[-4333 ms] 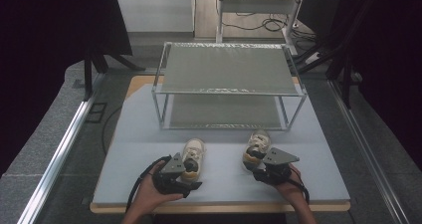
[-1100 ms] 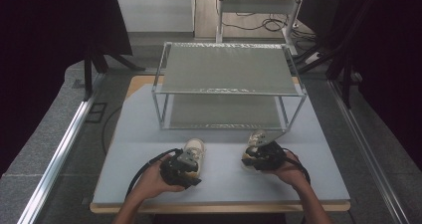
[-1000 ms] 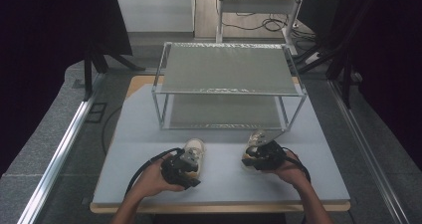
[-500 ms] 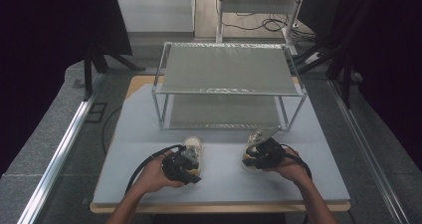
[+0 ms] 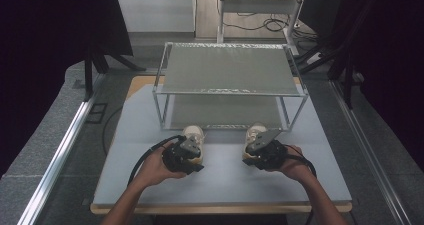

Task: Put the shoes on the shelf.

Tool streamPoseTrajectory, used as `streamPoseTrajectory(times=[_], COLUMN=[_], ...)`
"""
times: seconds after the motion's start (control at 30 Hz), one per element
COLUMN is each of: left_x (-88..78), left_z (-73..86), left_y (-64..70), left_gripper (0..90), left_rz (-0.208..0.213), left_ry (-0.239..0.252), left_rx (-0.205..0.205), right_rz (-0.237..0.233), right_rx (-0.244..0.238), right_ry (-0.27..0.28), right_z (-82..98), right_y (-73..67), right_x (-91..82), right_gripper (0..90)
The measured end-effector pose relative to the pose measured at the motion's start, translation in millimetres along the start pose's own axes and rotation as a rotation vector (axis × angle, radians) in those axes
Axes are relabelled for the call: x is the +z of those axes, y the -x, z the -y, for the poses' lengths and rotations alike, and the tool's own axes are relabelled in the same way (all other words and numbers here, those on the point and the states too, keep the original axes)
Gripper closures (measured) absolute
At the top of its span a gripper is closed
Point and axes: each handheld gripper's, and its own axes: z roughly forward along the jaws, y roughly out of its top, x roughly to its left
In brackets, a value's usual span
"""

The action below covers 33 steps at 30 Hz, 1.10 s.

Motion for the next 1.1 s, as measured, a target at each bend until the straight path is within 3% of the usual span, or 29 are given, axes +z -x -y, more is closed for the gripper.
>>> streamPoseTrajectory(times=[0.27, 0.37, 0.5, 0.83, 1.1], left_x=[7.2, 13.0, 21.5, 31.1, 38.5], left_z=[-22.8, -32.9, -43.4, -57.5, -69.3], left_y=[-16.6, -23.5, -34.4, -48.8, -58.7], left_gripper=[68.5, 68.5, 68.6, 68.5, 68.4], left_rz=[-0.030, -0.039, -0.048, -0.066, -0.070], left_ry=[0.011, 0.000, 0.001, 0.022, 0.016], left_rx=[0.042, 0.074, 0.073, 0.093, 0.133], right_rz=[0.028, 0.009, -0.005, 0.011, 0.000], right_rx=[-0.076, -0.106, -0.143, -0.157, -0.162], right_ry=[-0.024, -0.016, -0.030, -0.040, -0.030], right_z=[-17.9, -24.1, -32.1, -41.9, -46.1], right_y=[13.3, 18.5, 25.0, 42.2, 55.9], right_x=[-2.9, -2.0, 1.5, 16.6, 24.1], right_gripper=[74.4, 74.4, 74.3, 74.1, 74.0])
